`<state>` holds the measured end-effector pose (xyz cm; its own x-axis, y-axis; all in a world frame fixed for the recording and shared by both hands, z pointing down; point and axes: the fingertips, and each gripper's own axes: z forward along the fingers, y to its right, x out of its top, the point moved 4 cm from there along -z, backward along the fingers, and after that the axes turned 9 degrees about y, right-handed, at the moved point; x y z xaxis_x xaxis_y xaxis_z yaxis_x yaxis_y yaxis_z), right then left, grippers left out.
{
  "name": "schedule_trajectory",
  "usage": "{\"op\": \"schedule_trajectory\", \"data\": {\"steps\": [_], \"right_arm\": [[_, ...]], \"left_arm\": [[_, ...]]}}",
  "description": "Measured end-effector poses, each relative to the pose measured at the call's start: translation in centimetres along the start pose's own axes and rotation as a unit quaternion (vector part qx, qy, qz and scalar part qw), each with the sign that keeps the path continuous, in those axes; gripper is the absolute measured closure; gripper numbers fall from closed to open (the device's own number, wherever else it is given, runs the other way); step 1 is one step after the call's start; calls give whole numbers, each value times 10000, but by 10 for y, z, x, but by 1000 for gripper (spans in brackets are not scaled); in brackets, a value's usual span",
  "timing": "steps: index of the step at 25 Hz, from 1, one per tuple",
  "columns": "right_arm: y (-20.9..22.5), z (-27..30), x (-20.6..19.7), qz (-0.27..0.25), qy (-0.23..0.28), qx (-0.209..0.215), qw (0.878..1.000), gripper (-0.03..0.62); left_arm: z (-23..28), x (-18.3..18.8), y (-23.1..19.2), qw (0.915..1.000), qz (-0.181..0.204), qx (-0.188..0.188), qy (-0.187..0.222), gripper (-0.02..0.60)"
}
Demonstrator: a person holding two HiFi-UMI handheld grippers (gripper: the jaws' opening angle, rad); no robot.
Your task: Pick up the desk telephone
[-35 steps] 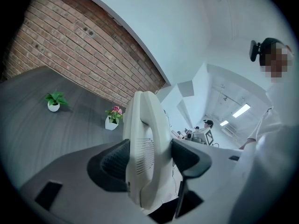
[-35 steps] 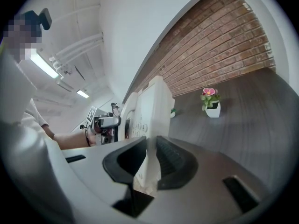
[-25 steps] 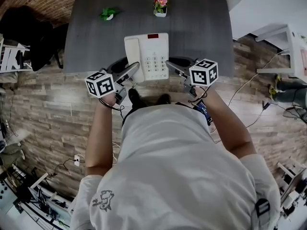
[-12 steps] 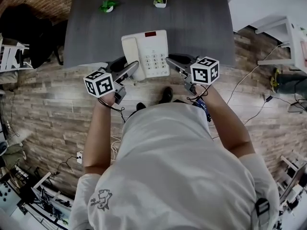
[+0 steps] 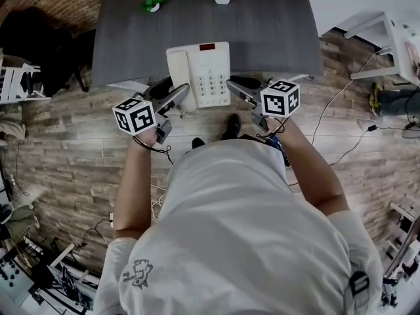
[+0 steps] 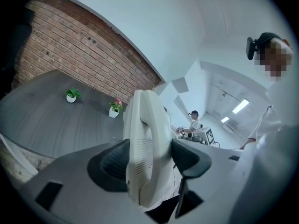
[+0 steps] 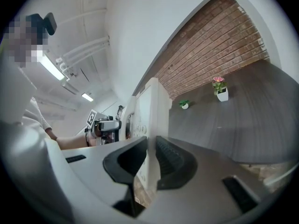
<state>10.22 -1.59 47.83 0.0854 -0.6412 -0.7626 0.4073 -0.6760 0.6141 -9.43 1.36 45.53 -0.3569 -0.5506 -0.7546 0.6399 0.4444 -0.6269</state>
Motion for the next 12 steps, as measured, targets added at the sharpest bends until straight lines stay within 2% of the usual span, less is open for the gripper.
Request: {"op": "schedule_trajectory", "data": {"steps": [12], "right_arm": [[-67,2,-39,-76,224,-87,9997,528]], "left_arm": [[-71,-15,14,9999,68,-117,-9,285]]}}
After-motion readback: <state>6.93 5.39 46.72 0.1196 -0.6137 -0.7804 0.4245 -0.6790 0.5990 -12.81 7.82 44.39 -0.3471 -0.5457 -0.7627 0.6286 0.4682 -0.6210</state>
